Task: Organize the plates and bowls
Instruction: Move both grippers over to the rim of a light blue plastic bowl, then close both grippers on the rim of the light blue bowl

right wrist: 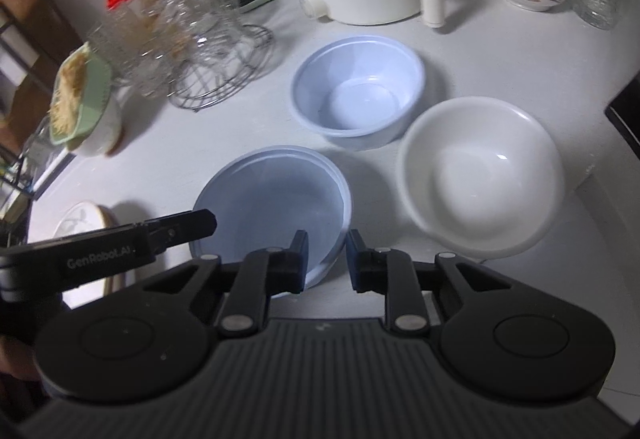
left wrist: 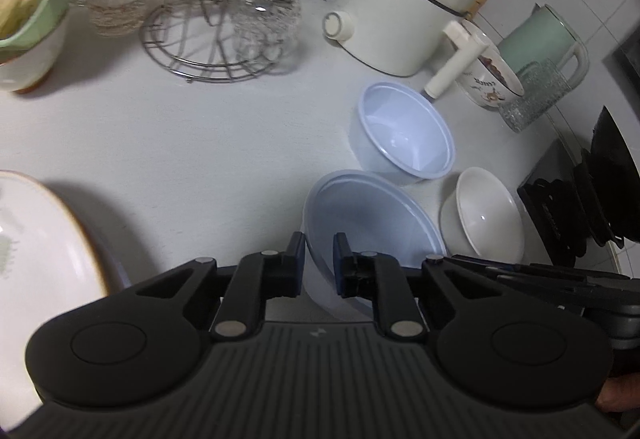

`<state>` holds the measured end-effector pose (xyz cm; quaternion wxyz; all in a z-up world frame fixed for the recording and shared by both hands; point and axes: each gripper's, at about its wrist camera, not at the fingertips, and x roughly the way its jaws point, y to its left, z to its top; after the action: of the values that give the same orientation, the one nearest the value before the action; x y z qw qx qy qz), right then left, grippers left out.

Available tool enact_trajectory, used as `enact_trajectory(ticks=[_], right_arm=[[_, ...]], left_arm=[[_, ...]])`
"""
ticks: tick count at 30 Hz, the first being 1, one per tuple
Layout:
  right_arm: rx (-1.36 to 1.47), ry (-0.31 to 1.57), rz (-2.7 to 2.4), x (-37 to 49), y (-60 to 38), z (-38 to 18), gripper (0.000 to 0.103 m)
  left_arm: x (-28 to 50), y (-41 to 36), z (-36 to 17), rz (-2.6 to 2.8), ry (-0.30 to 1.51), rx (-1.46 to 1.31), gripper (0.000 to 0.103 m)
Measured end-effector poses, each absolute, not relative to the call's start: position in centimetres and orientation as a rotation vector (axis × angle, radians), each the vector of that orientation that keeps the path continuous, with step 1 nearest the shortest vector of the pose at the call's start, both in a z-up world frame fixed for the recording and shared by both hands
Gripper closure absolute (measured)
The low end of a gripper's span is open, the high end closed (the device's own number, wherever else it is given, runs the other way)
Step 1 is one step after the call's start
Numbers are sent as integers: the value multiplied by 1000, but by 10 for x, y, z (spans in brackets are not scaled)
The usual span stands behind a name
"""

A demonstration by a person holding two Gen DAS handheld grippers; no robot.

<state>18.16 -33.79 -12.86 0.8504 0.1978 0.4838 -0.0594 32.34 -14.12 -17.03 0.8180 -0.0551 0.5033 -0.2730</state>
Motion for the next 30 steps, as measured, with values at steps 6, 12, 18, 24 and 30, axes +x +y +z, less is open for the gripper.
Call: enact_trajectory(ticks=[6,12,18,24,30], right_arm=[[396,1005,-53,187,-319,-129,80],[395,998,-16,189,-304,-136,80],[378,979,20,195,-297,-141,80],[361,954,15,195,-295,-137,77],[313,895,11,188,-297,-112,57]], left_arm=[[323,-120,-168,-521,1076,-104,86],[324,-105,-175,-482,1096,-93,86],[329,-96,-179,-456,1108,-99,85],[330,-92,-171,-417,1112,-39,82],[320,-85,-141,-396,1063,-21,72]])
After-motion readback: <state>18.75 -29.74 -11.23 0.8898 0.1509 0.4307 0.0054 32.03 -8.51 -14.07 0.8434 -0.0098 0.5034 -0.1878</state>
